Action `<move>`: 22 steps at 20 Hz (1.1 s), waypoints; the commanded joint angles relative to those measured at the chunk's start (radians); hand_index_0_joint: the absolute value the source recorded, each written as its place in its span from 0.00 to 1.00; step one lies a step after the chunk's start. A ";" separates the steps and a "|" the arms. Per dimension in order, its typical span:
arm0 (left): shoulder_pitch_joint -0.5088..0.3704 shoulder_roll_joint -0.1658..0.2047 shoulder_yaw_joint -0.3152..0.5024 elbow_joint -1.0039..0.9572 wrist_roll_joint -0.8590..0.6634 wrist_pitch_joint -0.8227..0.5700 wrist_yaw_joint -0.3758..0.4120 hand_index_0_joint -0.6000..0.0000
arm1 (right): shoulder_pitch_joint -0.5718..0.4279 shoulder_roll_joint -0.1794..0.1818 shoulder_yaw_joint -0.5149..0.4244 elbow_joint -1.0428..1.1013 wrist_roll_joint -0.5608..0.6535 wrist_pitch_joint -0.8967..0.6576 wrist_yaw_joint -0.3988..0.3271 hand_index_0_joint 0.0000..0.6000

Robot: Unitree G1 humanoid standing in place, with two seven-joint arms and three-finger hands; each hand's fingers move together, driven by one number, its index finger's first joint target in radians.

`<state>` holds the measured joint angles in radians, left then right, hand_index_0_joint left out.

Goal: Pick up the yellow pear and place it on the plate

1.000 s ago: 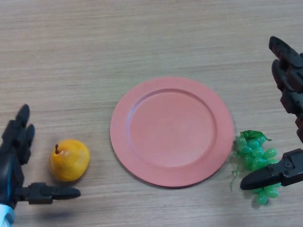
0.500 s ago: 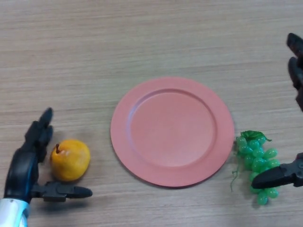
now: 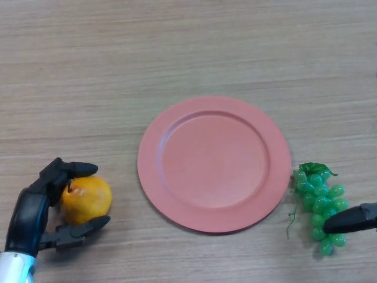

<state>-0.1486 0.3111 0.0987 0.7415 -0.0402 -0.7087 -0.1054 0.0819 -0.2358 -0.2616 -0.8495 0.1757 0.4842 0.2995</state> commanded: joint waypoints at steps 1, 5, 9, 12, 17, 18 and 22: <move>0.007 0.055 0.085 -0.143 -0.068 -0.064 0.004 0.00 | -0.021 -0.024 -0.038 -0.069 0.023 -0.092 -0.012 0.58; 0.105 -0.009 0.038 -0.583 0.003 0.188 -0.030 0.00 | -0.028 -0.025 -0.031 -0.073 0.016 -0.078 -0.014 0.92; 0.051 -0.108 -0.128 -0.810 -0.032 0.503 -0.081 0.00 | -0.026 -0.021 -0.016 -0.089 0.022 -0.051 -0.021 1.00; -0.009 -0.116 -0.185 -0.760 -0.018 0.526 -0.062 0.00 | -0.025 -0.022 -0.019 -0.104 0.035 -0.026 -0.015 0.67; -0.198 -0.121 -0.339 -0.476 0.011 0.459 0.035 0.00 | -0.025 -0.025 -0.053 -0.131 0.033 -0.024 -0.006 0.17; -0.209 -0.121 -0.351 -0.450 0.034 0.440 0.041 0.00 | -0.023 -0.024 -0.054 -0.132 0.031 -0.027 -0.004 0.33; -0.335 -0.121 -0.473 -0.172 0.171 0.249 0.168 0.00 | -0.006 -0.016 -0.070 -0.151 0.030 -0.038 0.003 0.03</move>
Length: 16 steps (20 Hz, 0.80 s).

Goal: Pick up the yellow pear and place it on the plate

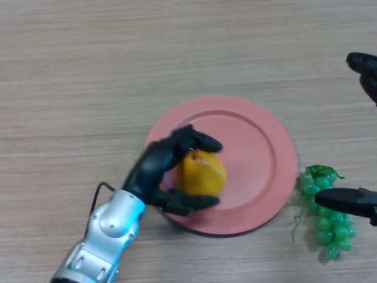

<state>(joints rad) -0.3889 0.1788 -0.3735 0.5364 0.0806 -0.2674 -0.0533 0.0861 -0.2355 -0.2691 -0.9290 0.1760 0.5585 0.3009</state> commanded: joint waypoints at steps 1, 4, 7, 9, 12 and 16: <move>-0.117 0.011 -0.019 0.071 0.065 -0.189 0.156 0.00 | -0.013 -0.019 -0.060 -0.075 0.020 -0.107 0.002 0.00; -0.118 0.011 -0.016 0.072 0.084 -0.182 0.178 0.58 | -0.017 -0.019 -0.054 -0.080 0.018 -0.099 0.000 0.00; -0.079 0.011 0.044 -0.025 0.127 -0.116 0.151 1.00 | -0.043 -0.019 -0.022 -0.088 0.024 -0.069 -0.022 0.00; -0.036 0.011 0.087 -0.123 0.129 -0.068 0.105 1.00 | -0.043 -0.025 -0.004 -0.083 0.022 -0.078 -0.017 0.00; 0.044 0.011 0.143 -0.327 0.084 0.073 0.042 1.00 | -0.050 -0.025 0.017 -0.072 0.016 -0.080 -0.016 0.00; 0.150 0.011 0.264 -0.671 0.027 0.241 0.010 1.00 | -0.081 -0.035 0.047 -0.021 0.035 -0.087 -0.023 0.00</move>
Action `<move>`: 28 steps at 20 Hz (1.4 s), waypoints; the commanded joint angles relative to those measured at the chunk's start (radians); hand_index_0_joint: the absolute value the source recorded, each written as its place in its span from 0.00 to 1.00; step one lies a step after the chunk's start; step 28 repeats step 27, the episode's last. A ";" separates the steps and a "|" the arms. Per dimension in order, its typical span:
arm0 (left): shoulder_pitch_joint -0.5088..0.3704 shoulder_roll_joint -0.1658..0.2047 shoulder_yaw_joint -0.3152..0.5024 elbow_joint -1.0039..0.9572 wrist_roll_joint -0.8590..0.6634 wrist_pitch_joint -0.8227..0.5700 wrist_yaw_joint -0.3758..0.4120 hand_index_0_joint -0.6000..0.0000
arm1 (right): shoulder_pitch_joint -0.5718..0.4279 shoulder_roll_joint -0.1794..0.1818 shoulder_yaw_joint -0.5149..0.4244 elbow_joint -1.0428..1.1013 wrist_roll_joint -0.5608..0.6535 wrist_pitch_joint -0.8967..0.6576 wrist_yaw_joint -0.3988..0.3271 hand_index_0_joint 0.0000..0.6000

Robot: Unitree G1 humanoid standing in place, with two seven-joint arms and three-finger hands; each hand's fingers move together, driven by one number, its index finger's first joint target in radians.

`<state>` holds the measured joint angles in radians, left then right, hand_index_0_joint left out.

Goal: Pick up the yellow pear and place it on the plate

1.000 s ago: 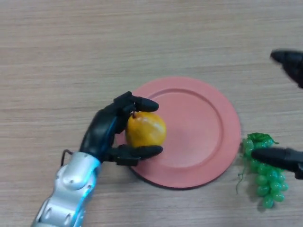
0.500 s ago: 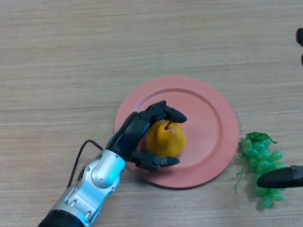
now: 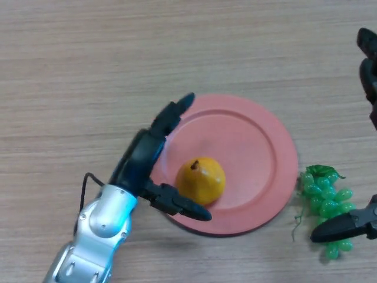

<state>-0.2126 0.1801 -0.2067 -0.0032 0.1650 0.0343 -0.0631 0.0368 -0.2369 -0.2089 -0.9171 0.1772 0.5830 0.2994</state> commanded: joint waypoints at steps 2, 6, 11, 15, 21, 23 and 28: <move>0.017 0.013 0.182 -0.303 -0.123 -0.001 0.012 1.00 | -0.032 -0.031 0.015 -0.013 0.040 -0.091 -0.021 0.00; 0.074 0.096 0.376 -0.571 -0.292 0.081 -0.005 1.00 | -0.050 -0.041 0.027 0.020 0.040 -0.144 -0.004 0.00; 0.119 0.153 0.528 -0.659 -0.407 0.102 -0.007 1.00 | -0.037 -0.032 0.049 0.031 0.017 -0.171 0.008 0.00; 0.121 0.154 0.520 -0.674 -0.392 0.103 -0.016 1.00 | -0.045 -0.034 0.052 0.031 0.018 -0.177 0.004 0.00; 0.131 0.152 0.520 -0.705 -0.387 0.136 -0.038 1.00 | -0.045 -0.040 0.034 0.019 0.034 -0.156 0.030 0.00; 0.119 0.155 0.518 -0.736 -0.398 0.184 -0.031 1.00 | -0.041 -0.037 0.039 0.029 0.031 -0.177 0.028 0.00; 0.115 0.150 0.502 -0.757 -0.382 0.198 -0.028 1.00 | -0.050 -0.040 0.045 0.014 0.030 -0.155 0.026 0.00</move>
